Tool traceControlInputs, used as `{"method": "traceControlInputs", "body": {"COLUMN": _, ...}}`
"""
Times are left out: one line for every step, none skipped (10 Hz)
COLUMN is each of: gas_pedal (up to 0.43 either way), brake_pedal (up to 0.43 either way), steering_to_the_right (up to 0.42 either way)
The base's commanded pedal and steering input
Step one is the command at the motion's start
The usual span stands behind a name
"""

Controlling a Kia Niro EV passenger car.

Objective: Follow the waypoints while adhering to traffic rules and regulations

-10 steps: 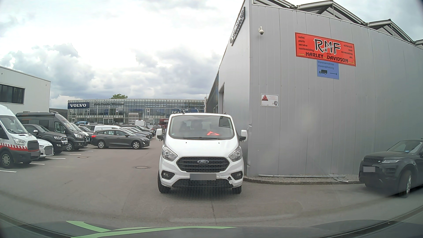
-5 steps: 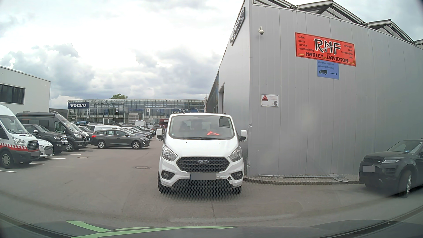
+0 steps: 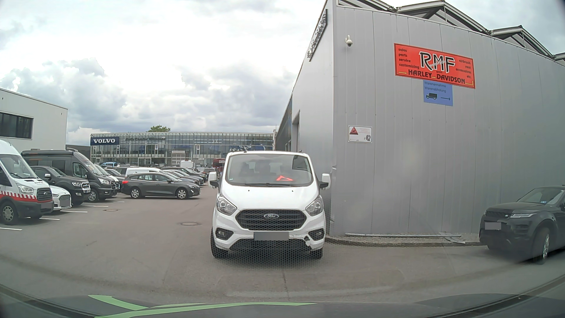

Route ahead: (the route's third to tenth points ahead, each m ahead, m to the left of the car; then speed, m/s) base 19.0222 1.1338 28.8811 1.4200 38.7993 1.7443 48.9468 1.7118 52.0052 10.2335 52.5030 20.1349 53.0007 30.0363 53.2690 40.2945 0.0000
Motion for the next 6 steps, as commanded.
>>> {"method": "traceControlInputs", "body": {"gas_pedal": 0.000, "brake_pedal": 0.341, "steering_to_the_right": 0.005}}
{"method": "traceControlInputs", "body": {"gas_pedal": 0.000, "brake_pedal": 0.341, "steering_to_the_right": 0.005}}
{"method": "traceControlInputs", "body": {"gas_pedal": 0.000, "brake_pedal": 0.341, "steering_to_the_right": 0.006}}
{"method": "traceControlInputs", "body": {"gas_pedal": 0.000, "brake_pedal": 0.341, "steering_to_the_right": 0.006}}
{"method": "traceControlInputs", "body": {"gas_pedal": 0.000, "brake_pedal": 0.341, "steering_to_the_right": 0.006}}
{"method": "traceControlInputs", "body": {"gas_pedal": 0.000, "brake_pedal": 0.341, "steering_to_the_right": 0.005}}
